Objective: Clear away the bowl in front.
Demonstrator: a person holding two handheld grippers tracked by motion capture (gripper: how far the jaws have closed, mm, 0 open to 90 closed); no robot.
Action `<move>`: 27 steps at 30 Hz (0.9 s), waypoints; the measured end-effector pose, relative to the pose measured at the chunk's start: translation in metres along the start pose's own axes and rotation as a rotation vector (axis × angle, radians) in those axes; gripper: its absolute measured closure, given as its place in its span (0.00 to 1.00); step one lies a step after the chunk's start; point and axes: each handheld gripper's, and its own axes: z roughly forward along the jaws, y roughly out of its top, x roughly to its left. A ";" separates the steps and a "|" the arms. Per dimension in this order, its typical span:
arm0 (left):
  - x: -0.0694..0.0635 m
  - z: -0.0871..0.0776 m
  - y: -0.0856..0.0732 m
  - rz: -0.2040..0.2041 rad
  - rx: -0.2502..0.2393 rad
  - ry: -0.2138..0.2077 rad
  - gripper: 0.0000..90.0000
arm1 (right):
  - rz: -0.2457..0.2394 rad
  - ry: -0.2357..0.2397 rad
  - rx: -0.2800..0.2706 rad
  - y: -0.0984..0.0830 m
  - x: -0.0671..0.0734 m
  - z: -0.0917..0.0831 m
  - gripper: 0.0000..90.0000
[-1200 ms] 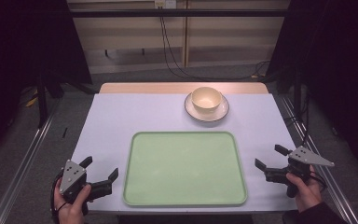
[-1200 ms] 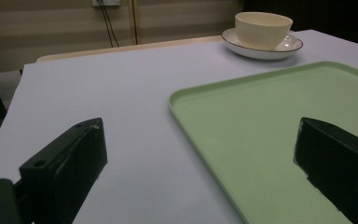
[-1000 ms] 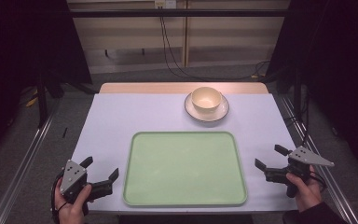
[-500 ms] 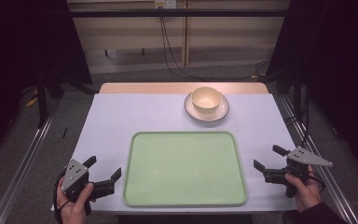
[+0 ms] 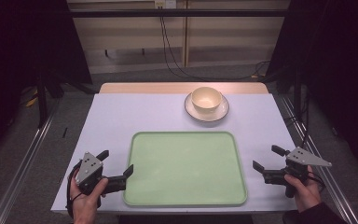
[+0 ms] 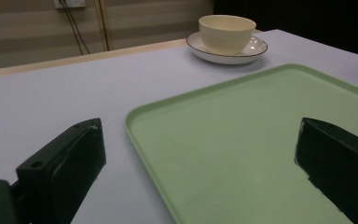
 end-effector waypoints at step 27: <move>0.000 0.035 0.036 -0.017 -0.033 -0.091 0.05 | 0.003 0.010 -0.004 0.000 0.000 0.000 0.03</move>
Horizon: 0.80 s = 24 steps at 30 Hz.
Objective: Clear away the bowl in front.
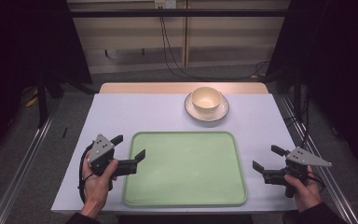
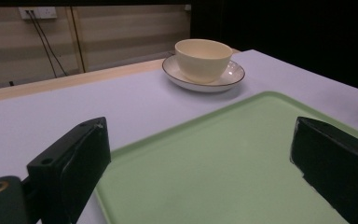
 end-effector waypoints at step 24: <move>-0.003 0.057 0.028 0.058 0.053 -0.095 0.06 | -0.010 -0.002 0.002 0.000 0.000 0.001 0.03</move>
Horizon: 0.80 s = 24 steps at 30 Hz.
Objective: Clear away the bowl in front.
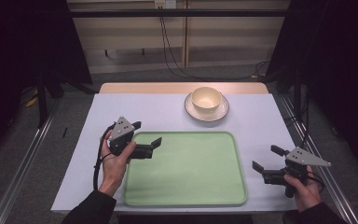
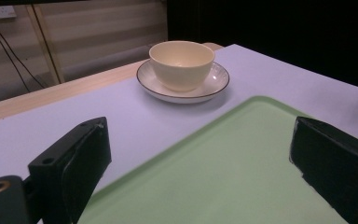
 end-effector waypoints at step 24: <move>0.016 0.061 0.018 -0.009 0.061 -0.015 0.05 | -0.004 -0.001 0.014 -0.001 0.001 0.000 0.03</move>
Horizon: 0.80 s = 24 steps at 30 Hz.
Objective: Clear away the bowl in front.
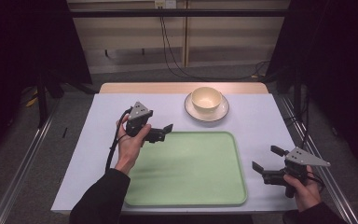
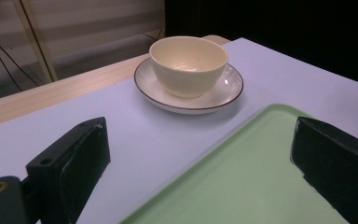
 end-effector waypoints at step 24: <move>0.006 0.054 0.030 0.023 0.015 -0.007 0.06 | -0.002 0.006 -0.008 0.000 0.000 -0.001 0.03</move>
